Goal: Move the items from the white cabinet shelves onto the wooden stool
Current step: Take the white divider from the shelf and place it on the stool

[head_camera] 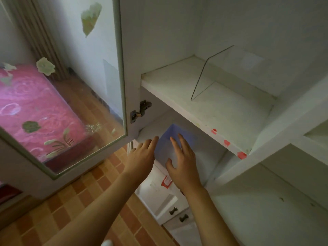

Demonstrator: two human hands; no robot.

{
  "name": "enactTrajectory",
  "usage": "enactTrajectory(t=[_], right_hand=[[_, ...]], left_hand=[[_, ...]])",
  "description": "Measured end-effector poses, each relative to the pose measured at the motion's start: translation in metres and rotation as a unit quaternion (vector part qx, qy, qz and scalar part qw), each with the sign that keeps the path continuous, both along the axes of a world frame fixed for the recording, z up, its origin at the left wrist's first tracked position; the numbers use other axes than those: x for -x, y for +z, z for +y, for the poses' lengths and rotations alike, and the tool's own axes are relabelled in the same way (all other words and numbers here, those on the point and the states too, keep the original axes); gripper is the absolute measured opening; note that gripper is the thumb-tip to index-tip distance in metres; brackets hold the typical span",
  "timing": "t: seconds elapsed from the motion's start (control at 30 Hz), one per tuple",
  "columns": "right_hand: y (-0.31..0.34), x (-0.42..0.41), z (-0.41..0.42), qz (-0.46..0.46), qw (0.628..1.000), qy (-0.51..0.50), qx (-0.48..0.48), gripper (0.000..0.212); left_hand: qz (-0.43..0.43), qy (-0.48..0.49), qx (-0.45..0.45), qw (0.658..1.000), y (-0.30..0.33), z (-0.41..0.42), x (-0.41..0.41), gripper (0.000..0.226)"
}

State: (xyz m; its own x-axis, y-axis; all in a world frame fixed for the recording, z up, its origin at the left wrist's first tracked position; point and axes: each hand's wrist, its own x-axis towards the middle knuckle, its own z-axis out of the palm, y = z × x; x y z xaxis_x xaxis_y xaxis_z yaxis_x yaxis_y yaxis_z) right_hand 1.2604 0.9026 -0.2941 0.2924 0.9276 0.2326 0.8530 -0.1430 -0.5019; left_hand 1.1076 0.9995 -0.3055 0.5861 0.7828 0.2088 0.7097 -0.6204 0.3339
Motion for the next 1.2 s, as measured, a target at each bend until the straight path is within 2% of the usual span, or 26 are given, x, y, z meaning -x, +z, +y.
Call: enactTrajectory(t=[0.27, 0.47, 0.6, 0.73, 0.87, 1.0, 1.1, 1.2], right_hand=[[-0.003, -0.014, 0.007, -0.033, 0.999, -0.034, -0.02, 0.071], [-0.007, -0.018, 0.013, -0.044, 0.997, -0.062, 0.029, 0.074], [-0.011, -0.014, 0.014, -0.038, 0.998, -0.053, 0.01, 0.071], [-0.022, -0.007, 0.016, -0.002, 0.997, -0.064, -0.043, 0.061], [-0.024, -0.004, 0.012, 0.015, 0.993, -0.066, -0.1, 0.04], [-0.027, 0.001, 0.007, 0.029, 0.99, -0.079, -0.116, 0.025], [-0.026, 0.008, 0.003, 0.032, 0.99, -0.068, -0.117, 0.024], [-0.02, 0.017, -0.002, 0.034, 0.989, -0.055, -0.134, 0.026]], left_hand=[[-0.033, 0.01, 0.025, 0.999, -0.004, 0.0, 0.024, 0.055], [-0.053, 0.014, 0.029, 0.998, -0.012, -0.008, 0.039, 0.057], [-0.069, 0.023, 0.012, 0.997, -0.015, -0.015, 0.043, 0.055], [-0.069, 0.033, 0.005, 0.997, -0.018, -0.026, 0.045, 0.051], [-0.081, 0.046, 0.002, 0.996, -0.025, -0.039, 0.057, 0.048], [-0.09, 0.079, 0.002, 0.993, -0.032, -0.056, 0.065, 0.039], [-0.095, 0.096, 0.01, 0.991, -0.034, -0.071, 0.065, 0.055], [-0.114, 0.105, 0.004, 0.988, -0.032, -0.079, 0.073, 0.061]])
